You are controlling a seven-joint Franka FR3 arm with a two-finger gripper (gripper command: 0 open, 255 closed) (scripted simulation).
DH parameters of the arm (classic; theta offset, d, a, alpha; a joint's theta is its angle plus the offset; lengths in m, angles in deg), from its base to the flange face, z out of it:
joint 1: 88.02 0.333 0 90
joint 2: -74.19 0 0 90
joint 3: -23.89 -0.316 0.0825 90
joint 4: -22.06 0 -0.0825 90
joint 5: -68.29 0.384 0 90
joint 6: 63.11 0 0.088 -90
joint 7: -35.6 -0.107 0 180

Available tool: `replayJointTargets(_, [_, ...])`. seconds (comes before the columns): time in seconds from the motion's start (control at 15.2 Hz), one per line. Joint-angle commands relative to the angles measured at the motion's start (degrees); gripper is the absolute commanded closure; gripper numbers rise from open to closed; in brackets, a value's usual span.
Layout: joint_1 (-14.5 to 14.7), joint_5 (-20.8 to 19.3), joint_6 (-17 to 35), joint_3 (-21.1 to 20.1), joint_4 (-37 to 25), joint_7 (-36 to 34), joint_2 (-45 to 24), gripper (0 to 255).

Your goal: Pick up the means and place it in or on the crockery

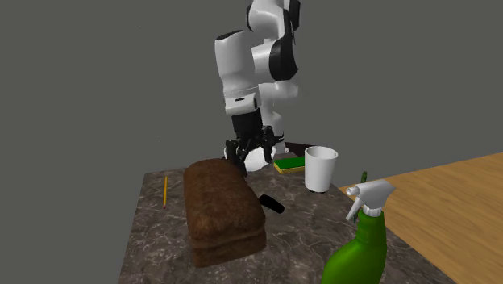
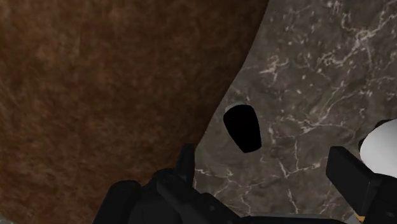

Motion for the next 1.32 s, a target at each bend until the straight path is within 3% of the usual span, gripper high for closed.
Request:
replayJointTargets(0.0, [0.9, 2.8, 1.6, -0.9, -1.0, 5.8, -4.7, 0])
replayJointTargets(0.13, [1.4, 4.9, 2.2, -1.8, -3.4, 10.8, -8.8, 0])
replayJointTargets(0.66, [1.7, 7.5, 7.1, -2.9, -2.3, 12.6, -12.9, 0])
replayJointTargets(1.19, [1.5, 7.4, 7.2, -3.1, -2.3, 12.6, -12.9, 0])
replayJointTargets(1.25, [1.3, 8.3, 7.9, -3.2, -3.5, 13.4, -15.0, 255])
